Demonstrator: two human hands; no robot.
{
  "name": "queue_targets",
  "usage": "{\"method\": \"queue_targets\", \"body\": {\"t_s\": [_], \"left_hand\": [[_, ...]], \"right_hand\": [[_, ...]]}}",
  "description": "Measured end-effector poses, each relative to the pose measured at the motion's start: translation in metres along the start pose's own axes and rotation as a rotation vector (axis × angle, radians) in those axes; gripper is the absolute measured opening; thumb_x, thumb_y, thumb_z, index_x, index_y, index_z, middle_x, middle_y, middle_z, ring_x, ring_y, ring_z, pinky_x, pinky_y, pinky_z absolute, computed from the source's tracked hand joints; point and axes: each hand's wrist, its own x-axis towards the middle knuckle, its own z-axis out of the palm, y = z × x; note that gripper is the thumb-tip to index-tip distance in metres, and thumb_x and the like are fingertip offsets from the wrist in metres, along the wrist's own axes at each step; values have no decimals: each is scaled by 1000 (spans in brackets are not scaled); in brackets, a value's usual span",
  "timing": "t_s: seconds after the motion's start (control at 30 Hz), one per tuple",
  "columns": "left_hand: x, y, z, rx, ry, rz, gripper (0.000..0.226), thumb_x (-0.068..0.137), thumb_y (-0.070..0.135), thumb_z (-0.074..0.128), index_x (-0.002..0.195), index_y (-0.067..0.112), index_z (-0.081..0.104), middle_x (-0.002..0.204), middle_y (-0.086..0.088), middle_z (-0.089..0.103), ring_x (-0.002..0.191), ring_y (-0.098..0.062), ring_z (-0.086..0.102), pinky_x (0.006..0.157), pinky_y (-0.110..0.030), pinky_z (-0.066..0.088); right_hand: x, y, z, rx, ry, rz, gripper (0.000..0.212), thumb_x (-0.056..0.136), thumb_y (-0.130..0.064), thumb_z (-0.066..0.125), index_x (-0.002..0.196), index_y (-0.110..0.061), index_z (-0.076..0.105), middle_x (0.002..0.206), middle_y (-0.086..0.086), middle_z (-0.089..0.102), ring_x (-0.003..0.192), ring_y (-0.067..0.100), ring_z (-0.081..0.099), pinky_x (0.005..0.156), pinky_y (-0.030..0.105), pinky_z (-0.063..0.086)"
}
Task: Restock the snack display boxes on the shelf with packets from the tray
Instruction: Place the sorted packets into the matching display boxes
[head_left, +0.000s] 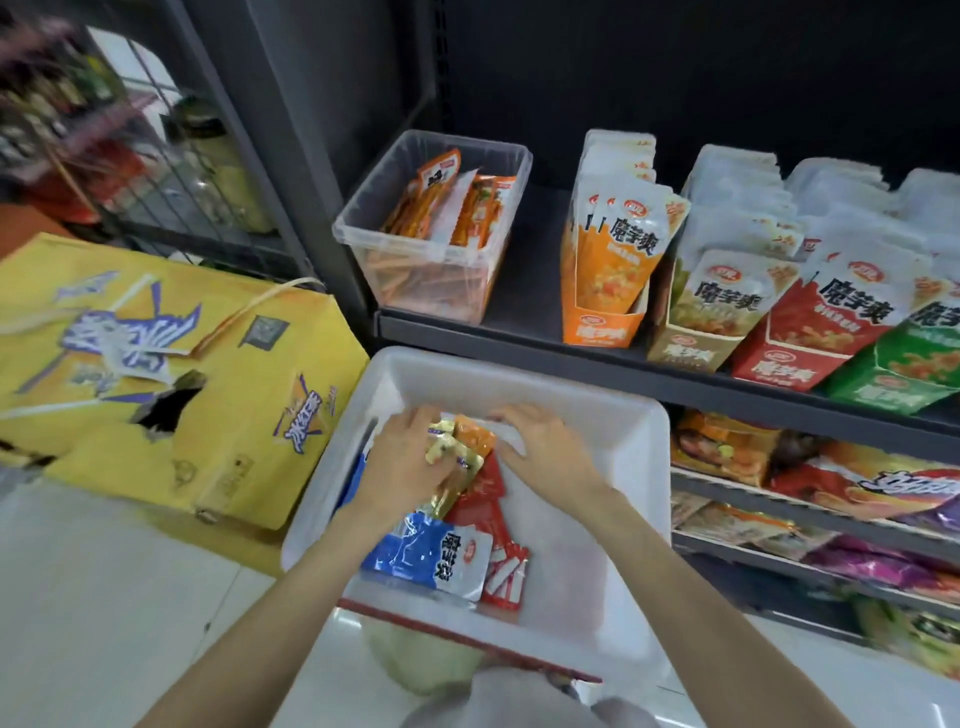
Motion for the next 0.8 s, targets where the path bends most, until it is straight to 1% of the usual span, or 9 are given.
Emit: {"method": "queue_targets", "body": {"t_s": [0.1, 0.2, 0.27, 0.33, 0.47, 0.6, 0.7, 0.73, 0.8], "left_hand": [[-7, -16, 16, 70, -83, -89, 57, 78, 37, 72, 125, 12, 51, 117, -10, 57, 110, -30, 51, 102, -38, 31], [-6, -24, 29, 145, -243, -138, 74, 77, 51, 69, 134, 16, 39, 134, -8, 45, 124, -28, 40, 103, -37, 34], [-6, -28, 36, 193, -344, -145, 83, 74, 50, 72, 140, 18, 32, 141, -6, 37, 130, -28, 33, 105, -38, 34], [-6, -31, 40, 214, -354, -133, 87, 71, 48, 75, 141, 20, 31, 142, -5, 36, 130, -27, 32, 106, -37, 34], [-3, -26, 39, 156, -294, -99, 91, 69, 46, 78, 142, 21, 31, 137, -4, 43, 127, -23, 38, 107, -34, 33], [-1, -13, 21, 29, -11, 4, 74, 71, 43, 76, 134, 21, 44, 129, 1, 50, 122, -20, 42, 102, -30, 31], [1, 9, -6, -352, 201, -141, 57, 79, 34, 73, 129, 20, 48, 123, 11, 47, 117, -9, 42, 97, -25, 35], [1, 18, -15, -512, 273, -216, 49, 82, 31, 70, 126, 20, 49, 120, 12, 49, 113, -5, 44, 95, -21, 37], [1, 37, -31, -846, 326, -374, 43, 85, 28, 68, 122, 22, 49, 115, 14, 52, 107, -1, 49, 84, -13, 42]], "right_hand": [[9, -2, 31, -142, -192, -58, 48, 94, -29, 54, 140, -22, 43, 146, 0, 42, 134, 20, 38, 110, 37, 31], [15, 2, 52, -246, -321, -35, 58, 93, -34, 54, 146, -22, 33, 152, 1, 33, 139, 22, 30, 109, 39, 31], [16, 4, 62, -250, -339, 21, 59, 93, -36, 55, 146, -21, 34, 151, 1, 36, 138, 22, 31, 109, 38, 31], [18, 2, 69, -96, -247, 156, 55, 91, -34, 59, 141, -21, 42, 142, 1, 48, 129, 21, 43, 104, 36, 37], [27, -7, 65, 191, -107, 392, 33, 87, -25, 63, 120, -20, 61, 112, 4, 67, 101, 21, 61, 85, 31, 49], [17, -7, 33, 250, 74, 394, 23, 93, -11, 52, 111, -11, 66, 108, 9, 68, 91, 23, 63, 70, 19, 38], [1, -5, 3, 533, 310, 429, 14, 93, -9, 56, 105, -11, 63, 98, 6, 70, 93, 23, 66, 81, 28, 51], [-6, -8, -5, 718, 387, 448, 11, 93, -6, 56, 99, -14, 62, 94, 1, 71, 89, 20, 67, 79, 34, 55], [-17, -15, -16, 1116, 476, 474, 18, 94, 1, 53, 95, -16, 59, 89, -5, 70, 82, 13, 67, 68, 29, 57]]}}
